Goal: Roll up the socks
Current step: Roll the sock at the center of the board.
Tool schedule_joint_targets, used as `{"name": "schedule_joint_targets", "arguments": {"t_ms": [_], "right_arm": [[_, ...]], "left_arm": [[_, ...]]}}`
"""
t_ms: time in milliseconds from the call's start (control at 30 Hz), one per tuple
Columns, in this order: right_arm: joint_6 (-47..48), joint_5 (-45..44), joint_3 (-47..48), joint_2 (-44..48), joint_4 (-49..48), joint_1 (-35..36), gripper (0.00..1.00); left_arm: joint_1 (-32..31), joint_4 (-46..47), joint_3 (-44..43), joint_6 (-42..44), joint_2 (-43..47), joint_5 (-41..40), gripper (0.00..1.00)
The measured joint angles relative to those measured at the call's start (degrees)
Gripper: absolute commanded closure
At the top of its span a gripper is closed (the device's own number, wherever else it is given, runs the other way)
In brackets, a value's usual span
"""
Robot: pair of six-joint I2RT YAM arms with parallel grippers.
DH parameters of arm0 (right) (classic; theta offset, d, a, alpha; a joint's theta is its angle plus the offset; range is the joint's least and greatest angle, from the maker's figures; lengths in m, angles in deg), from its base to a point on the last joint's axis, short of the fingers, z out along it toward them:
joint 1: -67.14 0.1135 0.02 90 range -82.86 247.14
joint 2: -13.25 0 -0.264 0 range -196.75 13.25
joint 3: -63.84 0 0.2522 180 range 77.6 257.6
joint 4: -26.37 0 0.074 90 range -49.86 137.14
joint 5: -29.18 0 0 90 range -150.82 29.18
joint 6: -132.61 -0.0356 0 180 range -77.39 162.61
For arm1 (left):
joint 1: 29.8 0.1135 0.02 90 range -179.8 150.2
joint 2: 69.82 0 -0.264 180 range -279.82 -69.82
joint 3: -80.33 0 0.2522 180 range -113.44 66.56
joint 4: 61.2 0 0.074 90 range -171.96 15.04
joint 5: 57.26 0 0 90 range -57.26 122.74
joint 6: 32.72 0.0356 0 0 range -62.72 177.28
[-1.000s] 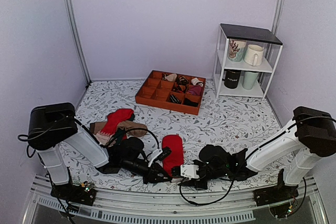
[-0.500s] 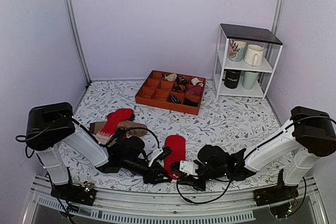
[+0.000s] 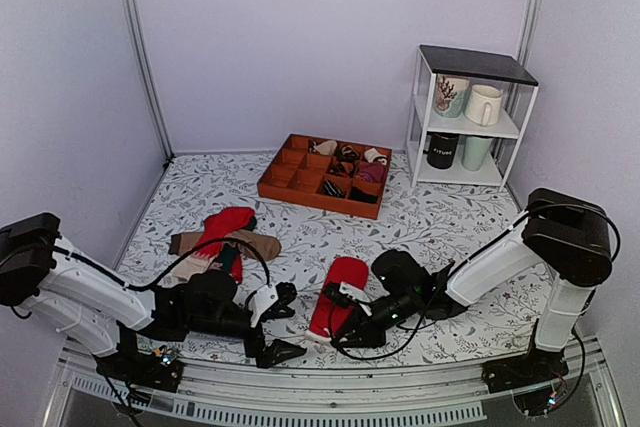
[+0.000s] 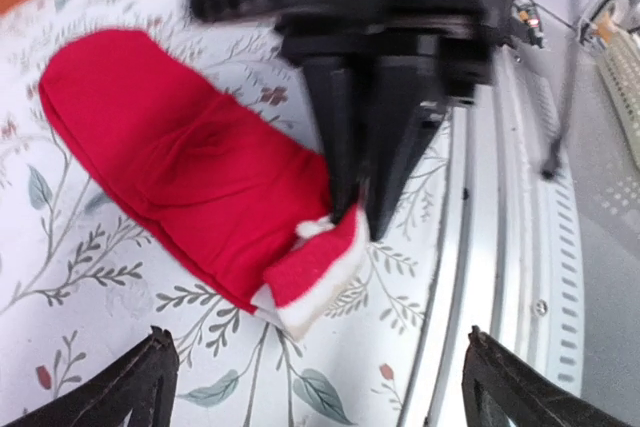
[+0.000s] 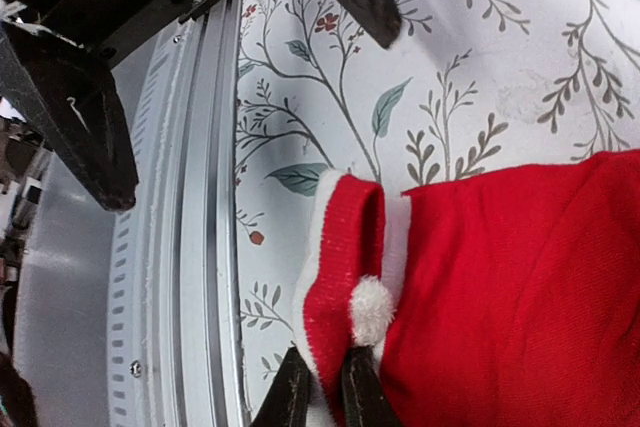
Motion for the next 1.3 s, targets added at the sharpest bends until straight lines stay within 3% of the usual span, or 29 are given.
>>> {"name": "schedule_joint_targets", "arguments": {"t_ms": [133,300,400,667,867,967,1067,1167,1300], "right_arm": [[-1.33,7.69,2.54,-2.69,2.60,-3.10,0.89],[-2.43,13.84,3.74,-4.74,3.96,-5.11,0.89],[-3.04,15.23,3.72,-4.92,4.44,-5.35,0.89],[-3.89,16.20,3.67,-4.92,5.16,-5.51,0.89],[-4.09,16.35,3.65,-4.92,5.31,-5.51,0.89],[-4.09,16.37,3.67,-4.92,5.35,-5.53,0.89],[-4.09,16.37,3.65,-4.92,5.35,-5.53,0.89],[-4.09,16.39,3.67,-4.92,5.35,-5.55,0.89],[-4.07,16.44,3.67,-4.92,5.44,-5.57,0.89]], "left_arm": [[-1.46,6.03,3.52,6.12,2.49,-1.55,0.00],[-1.53,10.86,2.32,13.35,-0.61,-0.72,0.01],[-1.44,13.20,0.70,15.98,-5.14,1.60,0.08],[-1.33,13.92,-4.15,18.67,-14.25,8.28,0.41],[-1.33,13.18,-6.12,18.99,-16.48,9.70,0.46],[-1.31,12.98,-6.32,18.93,-17.55,9.44,0.40],[-1.31,13.35,-6.32,18.51,-18.60,8.81,0.39],[-1.31,13.97,-6.29,18.03,-19.08,7.96,0.44],[-1.31,14.40,-6.34,17.42,-19.67,6.95,0.63]]}}
